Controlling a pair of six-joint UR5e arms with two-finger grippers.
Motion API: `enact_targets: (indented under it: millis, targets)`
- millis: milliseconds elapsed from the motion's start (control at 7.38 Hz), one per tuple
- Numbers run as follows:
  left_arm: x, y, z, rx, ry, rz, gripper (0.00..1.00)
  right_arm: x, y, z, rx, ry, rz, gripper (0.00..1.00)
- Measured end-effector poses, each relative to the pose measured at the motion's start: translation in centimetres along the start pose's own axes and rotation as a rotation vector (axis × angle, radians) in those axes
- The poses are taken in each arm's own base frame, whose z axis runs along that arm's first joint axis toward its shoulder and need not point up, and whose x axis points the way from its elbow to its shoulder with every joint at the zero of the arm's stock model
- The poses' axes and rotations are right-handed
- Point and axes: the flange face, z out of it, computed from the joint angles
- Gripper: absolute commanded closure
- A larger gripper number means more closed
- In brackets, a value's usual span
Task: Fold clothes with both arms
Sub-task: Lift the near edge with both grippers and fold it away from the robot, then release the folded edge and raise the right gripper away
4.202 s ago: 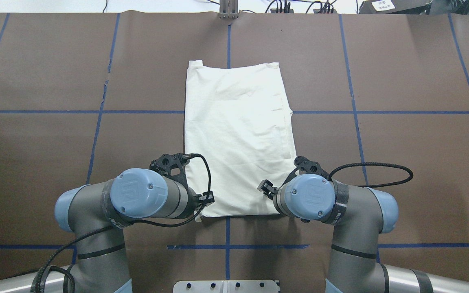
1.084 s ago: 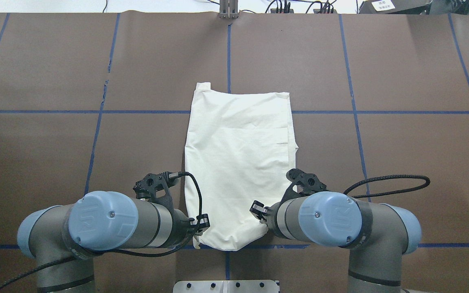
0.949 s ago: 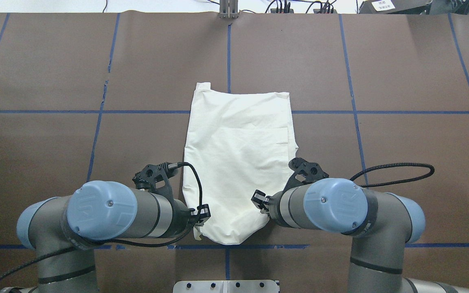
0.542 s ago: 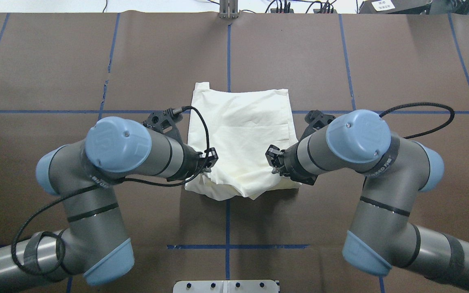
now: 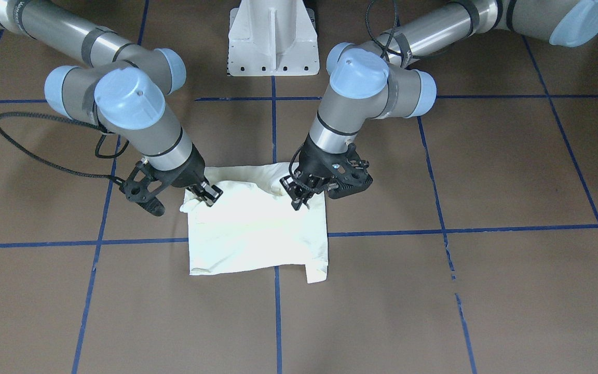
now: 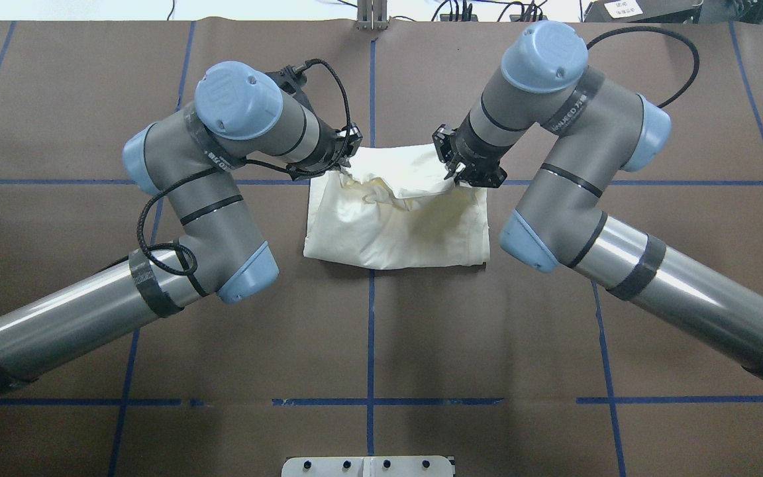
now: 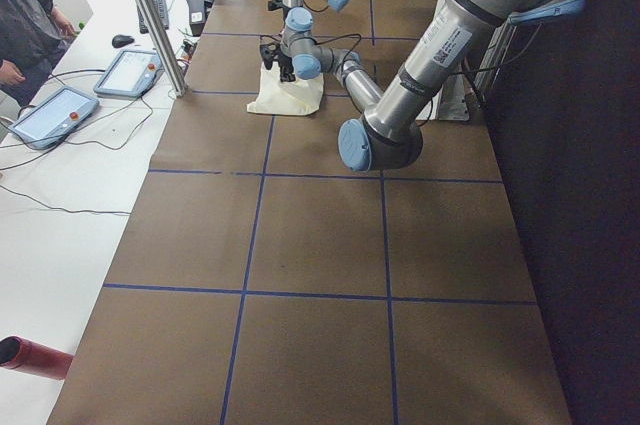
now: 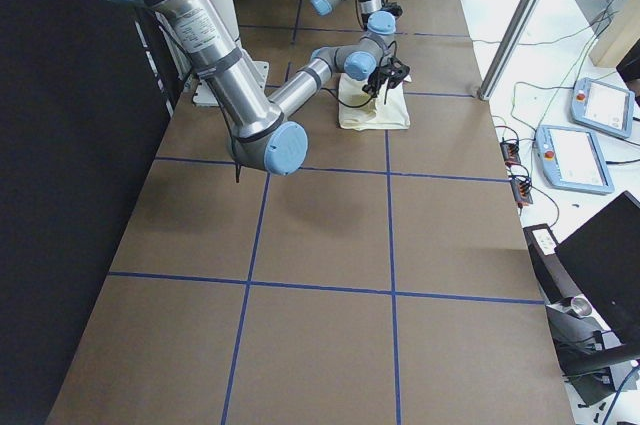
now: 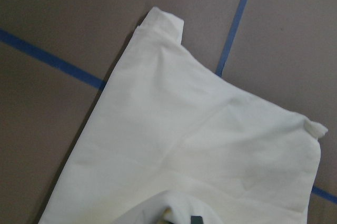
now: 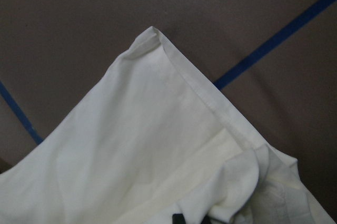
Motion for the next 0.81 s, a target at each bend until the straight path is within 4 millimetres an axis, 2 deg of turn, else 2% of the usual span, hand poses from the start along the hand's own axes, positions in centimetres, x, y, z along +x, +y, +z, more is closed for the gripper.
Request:
enact_targets:
  millis: [136, 271, 407, 542, 813]
  targets:
    - [0.0, -2.4, 1.1, 0.021, -0.002, 0.004, 1.0, -2.3, -2.3, 1.2, 0.008, 0.03, -0.004, 1.0]
    - [-0.6, -4.2, 2.3, 0.036, -0.006, 0.005, 0.42, -3.5, -4.3, 2.3, 0.016, 0.048, -0.009, 0.55]
    - [-1.5, -5.5, 3.3, 0.047, -0.013, 0.003, 0.0, -3.9, -5.6, 2.9, 0.023, 0.052, -0.009, 0.01]
    - [-2.1, -6.2, 3.9, 0.053, -0.018, 0.019, 0.0, -3.9, -6.4, 3.0, 0.027, 0.048, -0.014, 0.0]
    - [-2.3, -6.5, 4.0, 0.054, -0.007, 0.075, 0.0, -4.3, -8.0, 1.5, 0.04, -0.002, -0.041, 0.0]
